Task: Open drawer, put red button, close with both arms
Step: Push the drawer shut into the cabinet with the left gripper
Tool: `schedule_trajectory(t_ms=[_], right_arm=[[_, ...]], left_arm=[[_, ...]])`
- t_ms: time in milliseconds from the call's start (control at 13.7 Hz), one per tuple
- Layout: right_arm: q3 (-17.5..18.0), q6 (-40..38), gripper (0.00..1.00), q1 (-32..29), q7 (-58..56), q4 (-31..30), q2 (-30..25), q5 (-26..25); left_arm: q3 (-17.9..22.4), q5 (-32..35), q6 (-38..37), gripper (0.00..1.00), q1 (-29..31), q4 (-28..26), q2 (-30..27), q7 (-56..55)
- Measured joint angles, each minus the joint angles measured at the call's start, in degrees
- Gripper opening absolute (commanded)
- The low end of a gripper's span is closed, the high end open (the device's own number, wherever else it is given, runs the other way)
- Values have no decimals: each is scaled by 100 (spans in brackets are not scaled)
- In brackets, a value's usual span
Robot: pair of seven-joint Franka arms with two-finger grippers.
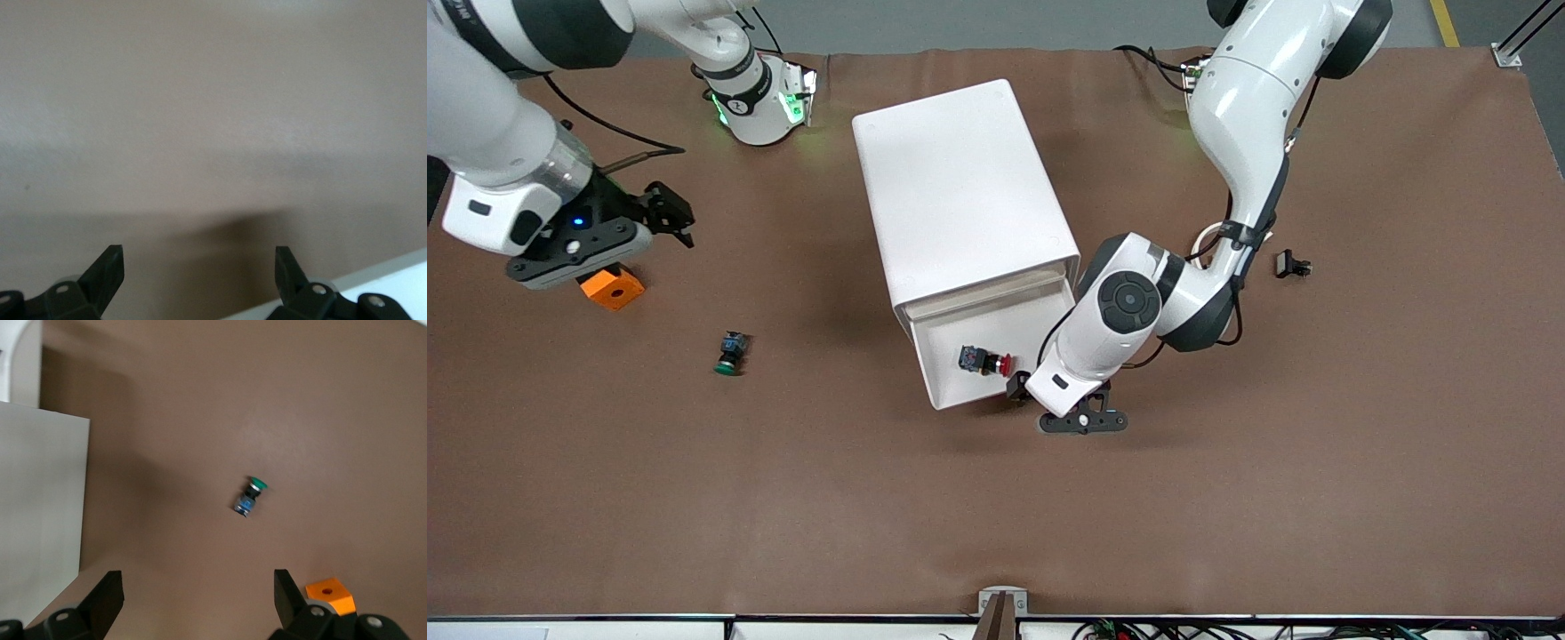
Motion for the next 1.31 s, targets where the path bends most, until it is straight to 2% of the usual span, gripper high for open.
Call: schedule_trajectory(t_ms=[146, 437, 729, 1312], right_arm=[[-1, -160, 100, -260, 21, 84, -19, 62], [4, -534, 100, -669, 268, 715, -29, 83], [1, -550, 100, -1191, 392, 815, -23, 83], [26, -562, 100, -1278, 408, 1118, -14, 77]], left_arm=[[-6, -40, -13, 100, -77, 27, -1, -255], [-56, -289, -356, 100, -136, 46, -10, -340], [-68, -693, -755, 100, -170, 60, -20, -340], [-161, -1097, -1246, 100, -277, 29, -24, -358]])
